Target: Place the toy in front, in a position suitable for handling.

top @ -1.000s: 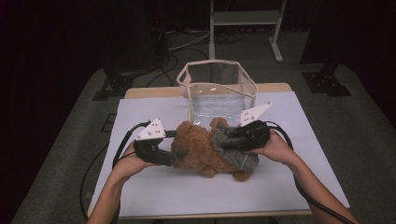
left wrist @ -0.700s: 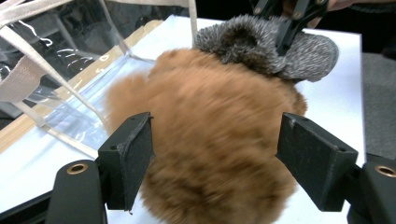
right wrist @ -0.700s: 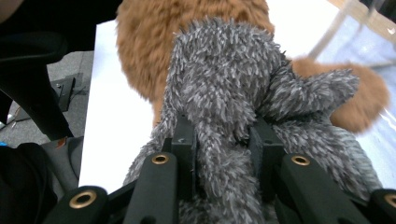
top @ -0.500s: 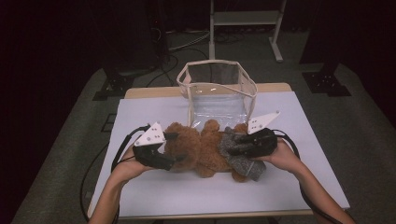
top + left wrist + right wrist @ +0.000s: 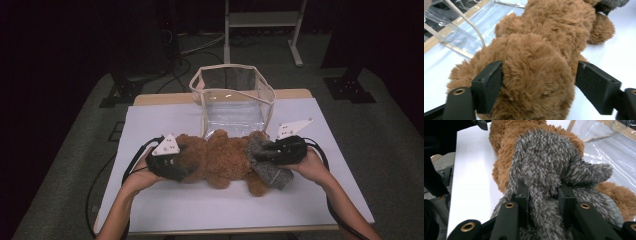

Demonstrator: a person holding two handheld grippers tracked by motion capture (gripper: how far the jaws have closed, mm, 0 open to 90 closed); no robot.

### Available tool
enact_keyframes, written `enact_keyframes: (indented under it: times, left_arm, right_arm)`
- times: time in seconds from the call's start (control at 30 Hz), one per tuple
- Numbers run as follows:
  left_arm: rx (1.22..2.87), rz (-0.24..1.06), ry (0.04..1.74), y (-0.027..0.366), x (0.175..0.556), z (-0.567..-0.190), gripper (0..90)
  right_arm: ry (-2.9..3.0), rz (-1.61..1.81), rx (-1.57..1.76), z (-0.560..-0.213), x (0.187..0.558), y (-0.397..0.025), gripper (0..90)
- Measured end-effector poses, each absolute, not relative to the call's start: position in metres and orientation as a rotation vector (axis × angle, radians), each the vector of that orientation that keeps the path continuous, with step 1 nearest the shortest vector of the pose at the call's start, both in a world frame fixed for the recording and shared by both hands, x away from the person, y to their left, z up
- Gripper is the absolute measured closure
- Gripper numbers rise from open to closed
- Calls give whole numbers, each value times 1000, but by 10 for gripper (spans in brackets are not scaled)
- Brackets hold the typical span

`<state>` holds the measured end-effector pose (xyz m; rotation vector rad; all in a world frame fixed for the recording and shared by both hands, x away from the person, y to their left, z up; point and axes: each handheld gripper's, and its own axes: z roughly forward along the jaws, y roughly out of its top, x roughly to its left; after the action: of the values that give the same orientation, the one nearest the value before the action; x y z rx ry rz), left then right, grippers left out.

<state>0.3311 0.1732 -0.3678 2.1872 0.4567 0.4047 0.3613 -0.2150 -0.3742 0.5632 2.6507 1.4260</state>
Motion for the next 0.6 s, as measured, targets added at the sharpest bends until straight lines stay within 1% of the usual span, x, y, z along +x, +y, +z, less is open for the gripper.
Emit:
enact_keyframes:
  times: [0.07, 0.2, 0.33, 0.37, 0.4, 0.47, 0.5, 0.53, 0.6]
  left_arm:
    - [2178, 428, 463, 176, 334, -369, 186]
    - [2178, 417, 498, 181, 342, -380, 157]
    - [2165, 397, 522, 180, 347, -393, 139]
    - [2169, 394, 535, 179, 347, -394, 218]
    - [2180, 403, 558, 178, 348, -395, 218]
    - [2190, 411, 579, 176, 347, -395, 321]
    - [2193, 408, 578, 176, 346, -394, 353]
    - [2189, 402, 578, 175, 344, -391, 380]
    - [2191, 392, 567, 175, 341, -388, 382]
  right_arm:
    - [2644, 1424, 575, -376, 363, -217, 674]
    - [2637, 1421, 627, -385, 369, -224, 674]
    - [2624, 1453, 646, -394, 372, -216, 673]
    - [2625, 1466, 649, -397, 373, -212, 673]
    - [2625, 1466, 649, -397, 373, -212, 673]
    - [2630, 1484, 649, -400, 373, -207, 674]
    - [2638, 1487, 644, -401, 372, -205, 674]
    - [2641, 1489, 618, -398, 368, -201, 675]
    - [2640, 1493, 607, -397, 367, -200, 675]
